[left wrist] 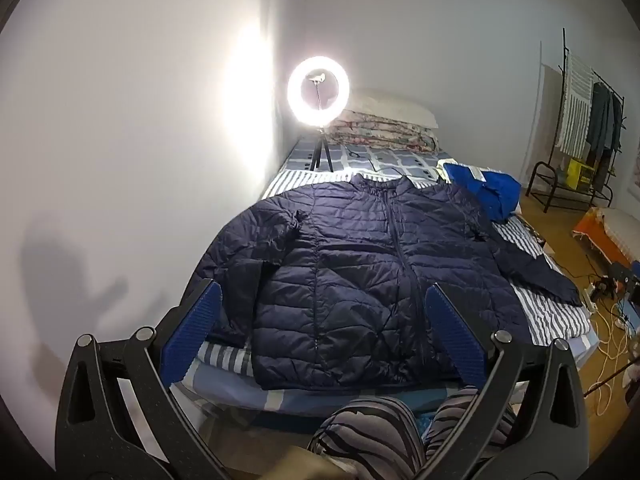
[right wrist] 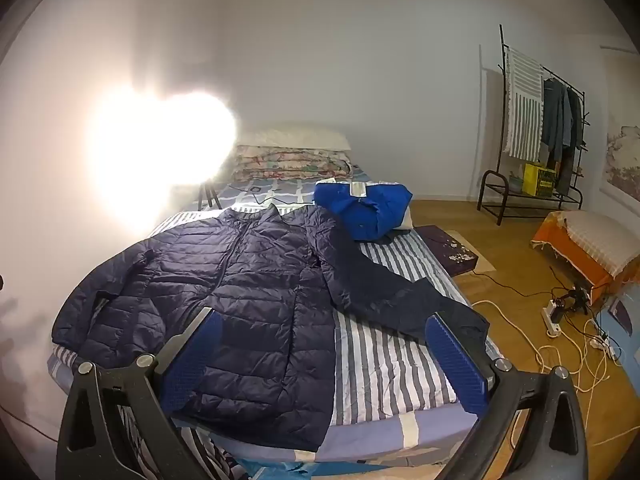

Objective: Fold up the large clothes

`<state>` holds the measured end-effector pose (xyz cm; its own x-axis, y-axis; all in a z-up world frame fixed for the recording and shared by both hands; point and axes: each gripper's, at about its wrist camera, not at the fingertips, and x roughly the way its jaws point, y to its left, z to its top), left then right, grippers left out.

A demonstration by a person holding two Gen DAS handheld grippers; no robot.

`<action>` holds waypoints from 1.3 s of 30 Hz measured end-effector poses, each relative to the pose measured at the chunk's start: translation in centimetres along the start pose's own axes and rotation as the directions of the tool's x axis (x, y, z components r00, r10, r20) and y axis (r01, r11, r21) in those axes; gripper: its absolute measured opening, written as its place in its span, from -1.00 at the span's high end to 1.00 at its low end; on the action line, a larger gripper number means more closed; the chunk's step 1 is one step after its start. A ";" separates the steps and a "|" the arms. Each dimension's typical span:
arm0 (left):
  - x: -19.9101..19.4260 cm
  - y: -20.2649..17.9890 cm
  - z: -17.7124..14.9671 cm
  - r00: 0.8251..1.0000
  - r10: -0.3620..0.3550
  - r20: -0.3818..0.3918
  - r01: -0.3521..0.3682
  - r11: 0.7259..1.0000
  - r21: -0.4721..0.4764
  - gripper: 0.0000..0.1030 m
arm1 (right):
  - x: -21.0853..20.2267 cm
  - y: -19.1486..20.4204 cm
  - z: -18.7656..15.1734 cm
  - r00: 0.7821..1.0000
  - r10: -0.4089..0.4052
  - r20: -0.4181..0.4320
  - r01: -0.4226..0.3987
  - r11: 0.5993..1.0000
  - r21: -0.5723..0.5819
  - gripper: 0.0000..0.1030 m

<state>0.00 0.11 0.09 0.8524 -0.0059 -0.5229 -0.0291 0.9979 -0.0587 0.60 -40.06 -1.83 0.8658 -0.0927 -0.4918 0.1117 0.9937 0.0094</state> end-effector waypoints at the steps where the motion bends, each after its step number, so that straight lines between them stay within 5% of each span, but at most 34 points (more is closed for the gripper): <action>1: 0.0 0.0 0.0 1.000 -0.002 0.003 0.002 1.000 -0.002 -1.00 | 0.0 0.0 0.0 1.000 0.000 -0.005 0.000 1.000 0.003 -0.99; 14: -1.9 -0.6 1.4 0.994 0.042 0.102 -0.044 0.999 0.014 -1.00 | -0.1 0.1 -0.1 1.000 0.001 0.004 0.000 1.000 -0.022 -0.99; 39: -1.6 -0.1 1.1 0.994 0.049 0.100 -0.050 0.999 0.007 -1.00 | 0.1 0.8 -0.8 1.000 -0.007 -0.002 0.007 0.999 -0.036 -0.99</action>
<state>-0.73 0.13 1.86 0.8976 0.0498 -0.4379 -0.0681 0.9973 -0.0264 0.40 -39.19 -2.60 0.8640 -0.0992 -0.4937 0.0998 0.9947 -0.0253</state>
